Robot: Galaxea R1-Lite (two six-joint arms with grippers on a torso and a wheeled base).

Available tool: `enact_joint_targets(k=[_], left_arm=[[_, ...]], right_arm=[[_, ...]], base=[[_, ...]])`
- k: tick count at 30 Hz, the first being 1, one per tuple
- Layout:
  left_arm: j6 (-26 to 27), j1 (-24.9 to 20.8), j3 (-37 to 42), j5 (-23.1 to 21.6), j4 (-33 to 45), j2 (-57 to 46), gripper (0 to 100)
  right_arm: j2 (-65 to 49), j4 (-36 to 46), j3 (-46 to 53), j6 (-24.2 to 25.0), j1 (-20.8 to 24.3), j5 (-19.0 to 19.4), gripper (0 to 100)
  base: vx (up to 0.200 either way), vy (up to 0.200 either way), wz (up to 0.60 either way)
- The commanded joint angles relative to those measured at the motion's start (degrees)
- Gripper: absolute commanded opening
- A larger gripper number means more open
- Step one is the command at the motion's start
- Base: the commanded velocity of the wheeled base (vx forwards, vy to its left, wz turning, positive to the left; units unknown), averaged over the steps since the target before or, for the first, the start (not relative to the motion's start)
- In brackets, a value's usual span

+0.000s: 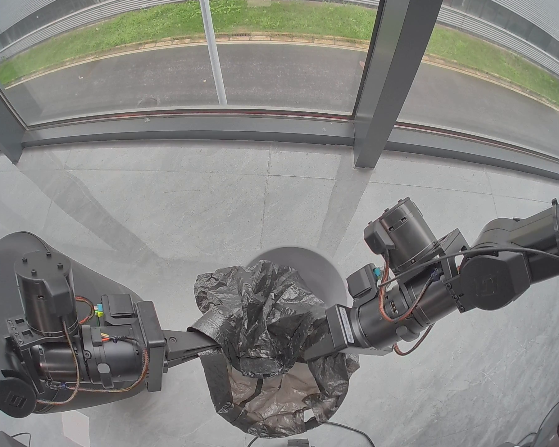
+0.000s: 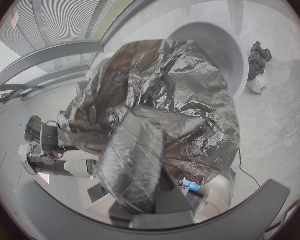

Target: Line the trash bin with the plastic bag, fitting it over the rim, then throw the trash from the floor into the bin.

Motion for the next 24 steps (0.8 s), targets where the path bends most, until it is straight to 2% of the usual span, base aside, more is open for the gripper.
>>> enact_joint_targets(k=[1,8,12,19,24], left_arm=[[0.4,0.4,-1.8,-0.1,-0.3,5.8,0],[0.6,0.3,-4.6,-0.1,-0.8,10.3,0],[0.4,0.4,-6.4,0.0,-3.7,13.8,0],[0.4,0.4,-8.5,0.1,-5.1,17.3,0],[0.4,2.3,-10.3,-0.2,-5.1,19.7,0]], right_arm=[[2.3,-2.5,0.3,0.1,-3.4,-0.1,0],[4.6,-3.7,0.1,0.0,-5.7,-0.4,0],[6.4,-6.6,-0.3,0.1,-6.1,-2.1,0],[7.8,-9.5,-0.4,0.1,-6.4,-2.3,0],[9.6,-11.7,-1.9,0.1,-8.2,-2.3,0]], base=[[0.0,0.0,0.0],[0.0,0.0,0.0],[0.0,0.0,0.0],[0.0,0.0,0.0],[0.0,0.0,0.0]])
